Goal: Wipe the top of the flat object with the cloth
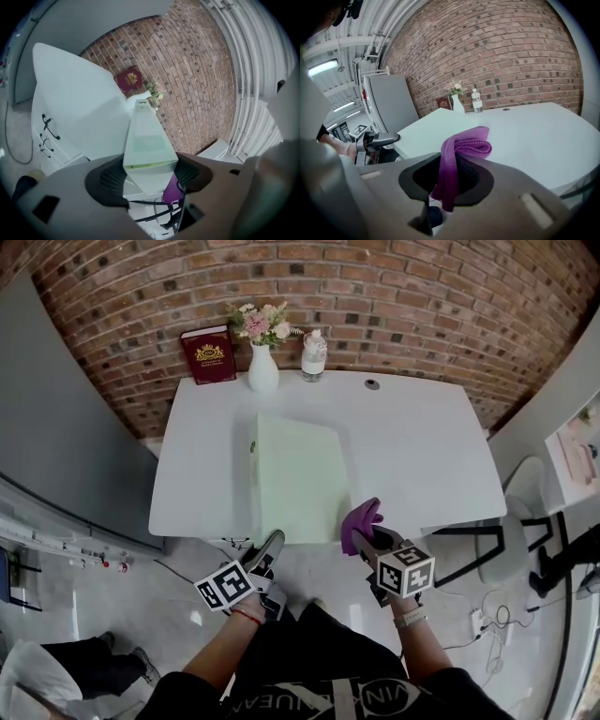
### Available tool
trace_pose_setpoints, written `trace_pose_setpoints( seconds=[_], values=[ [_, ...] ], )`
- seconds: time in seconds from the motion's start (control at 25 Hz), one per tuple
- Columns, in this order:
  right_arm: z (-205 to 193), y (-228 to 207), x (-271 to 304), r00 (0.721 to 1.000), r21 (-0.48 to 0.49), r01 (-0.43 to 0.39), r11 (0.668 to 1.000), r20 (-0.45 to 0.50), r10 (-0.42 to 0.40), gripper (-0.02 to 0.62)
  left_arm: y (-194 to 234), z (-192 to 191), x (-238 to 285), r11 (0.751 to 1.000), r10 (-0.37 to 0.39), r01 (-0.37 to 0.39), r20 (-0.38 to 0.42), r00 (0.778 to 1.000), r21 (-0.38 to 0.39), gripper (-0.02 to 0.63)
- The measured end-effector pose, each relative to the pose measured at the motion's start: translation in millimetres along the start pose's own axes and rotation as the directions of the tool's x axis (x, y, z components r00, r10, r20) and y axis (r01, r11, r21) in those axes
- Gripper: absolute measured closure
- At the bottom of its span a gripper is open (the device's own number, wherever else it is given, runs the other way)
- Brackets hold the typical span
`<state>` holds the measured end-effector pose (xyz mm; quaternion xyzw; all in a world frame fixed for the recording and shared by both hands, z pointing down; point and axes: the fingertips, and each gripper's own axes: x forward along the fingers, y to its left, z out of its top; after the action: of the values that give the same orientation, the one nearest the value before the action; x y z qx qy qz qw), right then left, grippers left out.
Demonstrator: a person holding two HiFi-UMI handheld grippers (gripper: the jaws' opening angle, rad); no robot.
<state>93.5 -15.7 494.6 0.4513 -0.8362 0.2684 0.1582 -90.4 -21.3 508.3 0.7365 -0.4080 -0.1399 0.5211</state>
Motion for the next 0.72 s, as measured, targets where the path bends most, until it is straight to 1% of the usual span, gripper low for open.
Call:
trace_pose_setpoints(
  seconds=[0.16, 0.32, 0.56, 0.64, 0.72],
  values=[
    [0, -1, 3, 1.0, -0.007, -0.001, 1.0, -0.003, 0.001, 0.528, 19, -26, 5, 0.997, 0.006, -0.009, -0.052, 0.999, -0.072, 0.304],
    [-2, 0, 5, 1.0, 0.0, -0.001, 1.0, -0.008, 0.001, 0.528, 31, -46, 13, 0.988, -0.011, -0.004, -0.097, 0.995, -0.157, 0.304],
    [-9, -8, 2, 1.0, 0.012, 0.019, 1.0, -0.021, -0.018, 0.528, 38, -61, 29, 0.971, -0.044, 0.007, -0.151, 0.988, -0.239, 0.304],
    [-9, -9, 2, 1.0, 0.015, 0.017, 1.0, -0.02, -0.017, 0.528, 43, -65, 33, 0.96, -0.051, 0.002, -0.17, 0.984, -0.281, 0.302],
    [-8, -7, 3, 1.0, 0.012, 0.009, 1.0, -0.02, -0.008, 0.528, 48, -70, 35, 0.954, -0.045, -0.014, -0.187, 0.981, -0.3, 0.3]
  ],
)
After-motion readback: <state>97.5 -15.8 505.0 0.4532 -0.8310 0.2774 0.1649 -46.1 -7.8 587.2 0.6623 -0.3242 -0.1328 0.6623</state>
